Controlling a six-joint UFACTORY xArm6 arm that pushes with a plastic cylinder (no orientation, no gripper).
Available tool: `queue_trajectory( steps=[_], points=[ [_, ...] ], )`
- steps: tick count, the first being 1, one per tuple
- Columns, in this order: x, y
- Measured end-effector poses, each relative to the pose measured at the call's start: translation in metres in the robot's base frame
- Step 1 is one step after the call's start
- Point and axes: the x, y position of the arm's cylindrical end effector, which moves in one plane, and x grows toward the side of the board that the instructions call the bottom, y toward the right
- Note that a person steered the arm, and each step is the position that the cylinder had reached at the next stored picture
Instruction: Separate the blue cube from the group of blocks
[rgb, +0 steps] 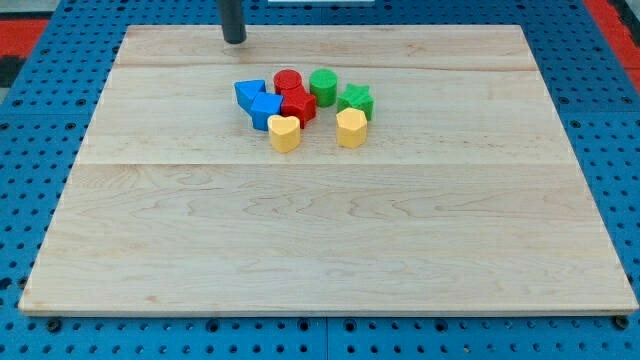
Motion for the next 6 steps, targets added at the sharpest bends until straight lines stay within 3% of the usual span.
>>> queue_trajectory(
  steps=[1,3,5,6],
  points=[
    [0.059,0.026],
    [0.136,0.028],
    [0.19,0.111],
    [0.226,0.125]
  ],
)
